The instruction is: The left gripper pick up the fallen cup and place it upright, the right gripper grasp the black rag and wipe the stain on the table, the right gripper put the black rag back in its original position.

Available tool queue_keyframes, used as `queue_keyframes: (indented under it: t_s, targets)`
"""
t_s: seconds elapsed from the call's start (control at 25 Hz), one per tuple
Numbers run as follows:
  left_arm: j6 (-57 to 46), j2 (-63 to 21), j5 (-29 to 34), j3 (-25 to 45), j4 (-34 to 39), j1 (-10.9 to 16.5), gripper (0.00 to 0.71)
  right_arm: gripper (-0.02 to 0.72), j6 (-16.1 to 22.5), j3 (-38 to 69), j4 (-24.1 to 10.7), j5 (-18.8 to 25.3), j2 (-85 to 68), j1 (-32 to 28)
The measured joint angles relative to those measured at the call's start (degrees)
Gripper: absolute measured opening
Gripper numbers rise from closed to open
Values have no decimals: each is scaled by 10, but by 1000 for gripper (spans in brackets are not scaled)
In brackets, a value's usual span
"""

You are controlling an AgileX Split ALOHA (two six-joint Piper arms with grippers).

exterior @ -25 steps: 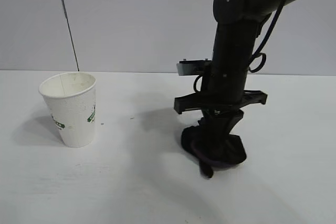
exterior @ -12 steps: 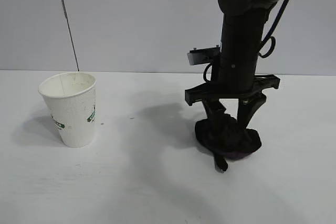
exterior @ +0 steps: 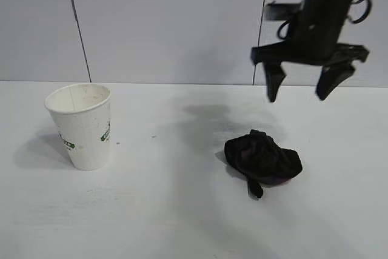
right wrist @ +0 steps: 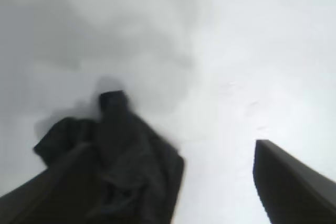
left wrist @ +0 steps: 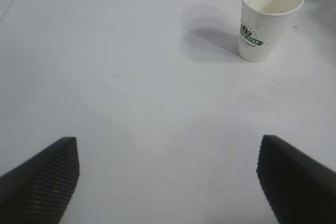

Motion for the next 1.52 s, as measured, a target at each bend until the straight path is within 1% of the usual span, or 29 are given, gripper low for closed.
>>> queue_keyframes:
  t_s: [0.12,0.24,0.32,0.4,0.48,0.72,0.92,1.0,1.12,1.2,1.32,1.4,1.52]
  targets:
    - [0,0,0,0,0,0,659,567,-8,0,-21,19,-40,-81]
    - [0,0,0,0,0,0,659,567,-24,0,-24,36,-82,-163]
    - [0,0,0,0,0,0,659,567,-36,0,-5,44,-115,-212]
    - [0,0,0,0,0,0,659,567,-57,0,21,55,-159,-245]
    - [0,0,0,0,0,0,659,567,-77,0,36,60,-208,-265]
    - [0,0,0,0,0,0,659,567,-100,0,46,86,-403,-274]
    - [0,0,0,0,0,0,659,567,-144,0,88,115,-589,-267]
    - [0,0,0,0,0,0,659,567,-158,-1,104,135,-654,-263]
    - [0,0,0,0,0,0,659,567,-164,9,107,168,-753,-263]
    - [0,0,0,0,0,0,659,567,-163,41,108,178,-809,-263]
    - [0,0,0,0,0,0,659,567,-143,119,110,180,-886,-263]
    - [0,0,0,0,0,0,659,567,-132,190,111,174,-933,-258]
    - [0,0,0,0,0,0,659,567,-117,318,109,151,-988,-230]
